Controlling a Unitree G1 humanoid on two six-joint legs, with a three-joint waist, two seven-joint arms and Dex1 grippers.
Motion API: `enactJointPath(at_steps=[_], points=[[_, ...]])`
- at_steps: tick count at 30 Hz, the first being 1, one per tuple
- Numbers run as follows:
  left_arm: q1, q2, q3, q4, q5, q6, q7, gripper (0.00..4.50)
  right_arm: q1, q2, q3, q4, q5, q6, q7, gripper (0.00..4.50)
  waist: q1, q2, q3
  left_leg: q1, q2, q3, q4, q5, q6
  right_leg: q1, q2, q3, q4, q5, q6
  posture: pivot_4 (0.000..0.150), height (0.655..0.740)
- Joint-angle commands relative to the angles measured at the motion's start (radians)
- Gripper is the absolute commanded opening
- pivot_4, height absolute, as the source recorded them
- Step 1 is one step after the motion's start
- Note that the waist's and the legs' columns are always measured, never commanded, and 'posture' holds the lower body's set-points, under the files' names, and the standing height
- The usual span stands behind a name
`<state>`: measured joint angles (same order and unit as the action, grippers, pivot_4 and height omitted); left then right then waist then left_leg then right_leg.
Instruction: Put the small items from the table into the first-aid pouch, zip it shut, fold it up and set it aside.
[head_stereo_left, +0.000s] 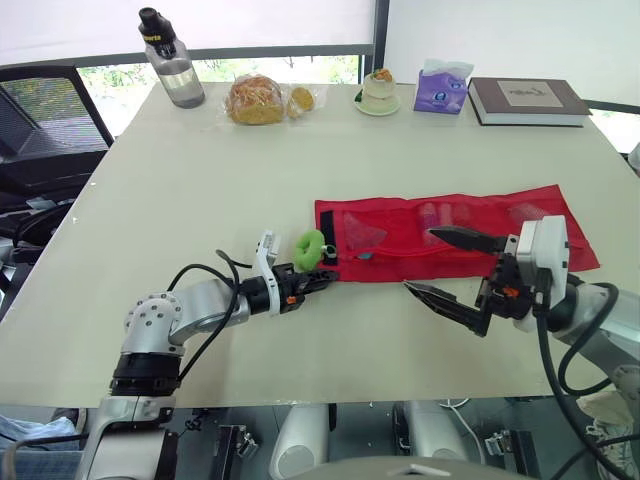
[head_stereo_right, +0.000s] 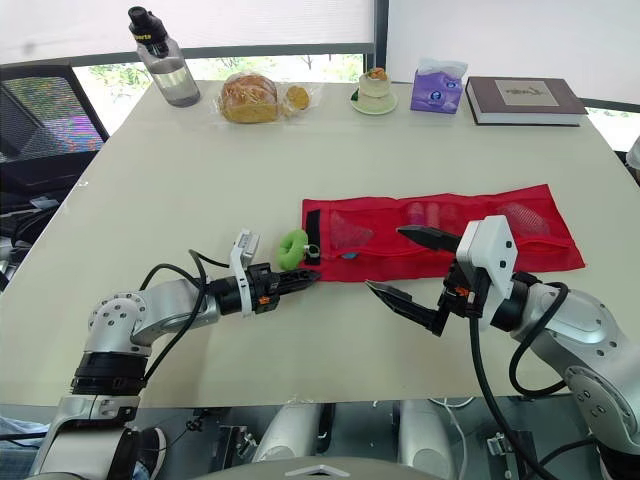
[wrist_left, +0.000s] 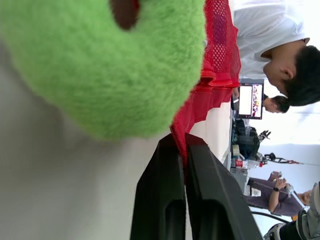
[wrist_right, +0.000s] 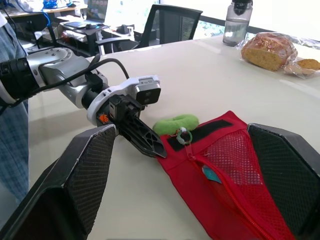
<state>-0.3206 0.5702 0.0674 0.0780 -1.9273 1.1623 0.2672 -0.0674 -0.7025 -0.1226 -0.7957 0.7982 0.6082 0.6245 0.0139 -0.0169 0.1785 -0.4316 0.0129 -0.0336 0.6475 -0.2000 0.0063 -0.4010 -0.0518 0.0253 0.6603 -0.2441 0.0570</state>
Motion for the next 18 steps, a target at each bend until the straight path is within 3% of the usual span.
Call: enactJointPath(at_steps=[1, 11, 18], points=[[-0.007, 0.003, 0.010, -0.030, -0.016, -0.018, -0.013, 0.06, -0.006, 0.004, 0.001, -0.012, -0.001, -0.020, 0.006, 4.50, 0.000, 0.000, 0.000, 0.000, 0.000, 0.000, 0.000, 0.000, 0.000, 0.000, 0.000, 0.000, 0.000, 0.000, 0.000, 0.150, 0.7400], [-0.007, 0.004, 0.008, -0.028, 0.013, -0.020, -0.029, 0.06, -0.020, 0.008, 0.031, 0.006, -0.028, -0.017, 0.002, 4.50, 0.000, 0.000, 0.000, 0.000, 0.000, 0.000, 0.000, 0.000, 0.000, 0.000, 0.000, 0.000, 0.000, 0.000, 0.000, 0.150, 0.7400], [-0.007, 0.005, 0.003, -0.037, 0.113, -0.002, -0.089, 0.06, -0.219, 0.052, 0.256, 0.140, -0.244, 0.052, -0.095, 4.50, -0.003, 0.000, 0.000, 0.000, 0.000, 0.000, -0.001, 0.000, 0.000, -0.001, 0.000, 0.000, -0.001, 0.000, 0.000, 0.150, 0.7400]])
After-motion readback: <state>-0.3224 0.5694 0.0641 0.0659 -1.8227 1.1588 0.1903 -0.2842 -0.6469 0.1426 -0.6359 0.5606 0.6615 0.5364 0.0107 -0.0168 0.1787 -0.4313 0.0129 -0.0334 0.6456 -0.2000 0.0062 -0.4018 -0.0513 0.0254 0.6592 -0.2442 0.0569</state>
